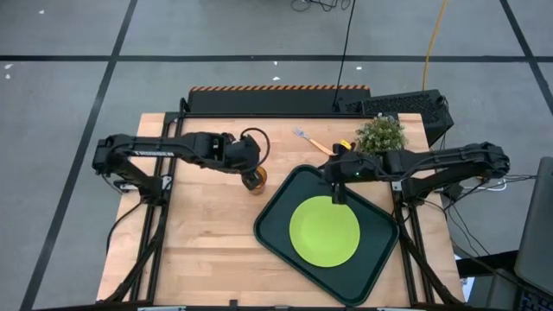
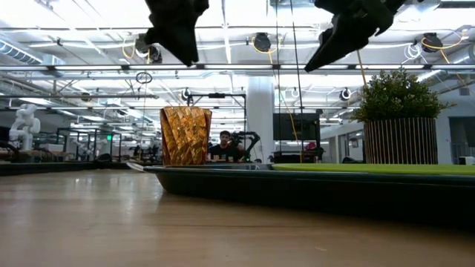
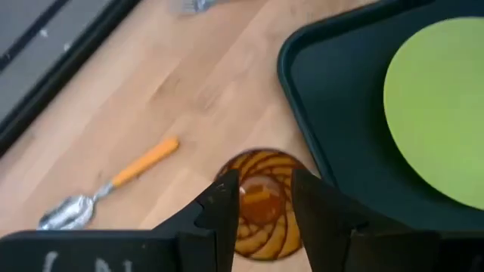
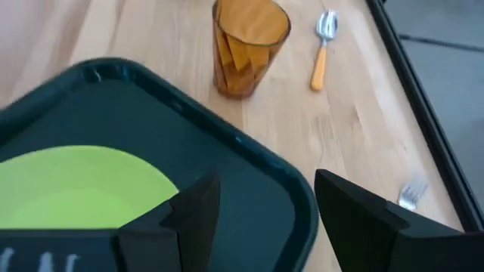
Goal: Pick and place plate/cup/fork/spoon on tray
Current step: Put the brown cup on the black tray to the top right of the green plate
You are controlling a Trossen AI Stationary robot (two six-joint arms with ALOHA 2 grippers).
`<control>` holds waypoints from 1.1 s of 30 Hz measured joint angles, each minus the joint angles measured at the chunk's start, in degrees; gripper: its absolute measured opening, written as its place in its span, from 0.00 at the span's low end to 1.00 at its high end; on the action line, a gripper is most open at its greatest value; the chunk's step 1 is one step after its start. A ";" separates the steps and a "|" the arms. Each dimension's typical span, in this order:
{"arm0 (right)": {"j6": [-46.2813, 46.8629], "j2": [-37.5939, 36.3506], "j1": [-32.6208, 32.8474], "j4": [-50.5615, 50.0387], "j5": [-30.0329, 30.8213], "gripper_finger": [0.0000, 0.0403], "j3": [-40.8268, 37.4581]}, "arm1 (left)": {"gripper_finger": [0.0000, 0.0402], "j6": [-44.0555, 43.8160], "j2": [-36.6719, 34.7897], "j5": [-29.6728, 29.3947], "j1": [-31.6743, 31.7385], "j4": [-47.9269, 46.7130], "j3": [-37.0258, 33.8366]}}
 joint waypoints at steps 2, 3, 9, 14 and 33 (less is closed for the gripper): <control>-1.10 0.04 0.04 4.01 -0.40 0.52 -1.37 | 0.31 2.25 -0.18 -0.92 -0.04 1.39 0.00; -3.21 0.14 0.08 4.69 -1.77 0.52 -1.58 | 0.31 4.00 -0.56 -1.23 -0.04 2.55 -0.01; -14.01 6.01 1.39 3.55 -2.94 0.52 2.85 | 0.31 14.22 -3.42 -1.27 -0.04 14.17 0.00; -19.25 13.84 1.81 -0.10 -2.92 0.52 12.69 | 0.31 17.70 -6.72 -1.36 1.16 16.25 -0.69; -26.00 34.13 1.22 -1.45 -6.04 0.52 29.42 | 0.31 6.02 -32.82 -3.07 1.41 33.79 -34.12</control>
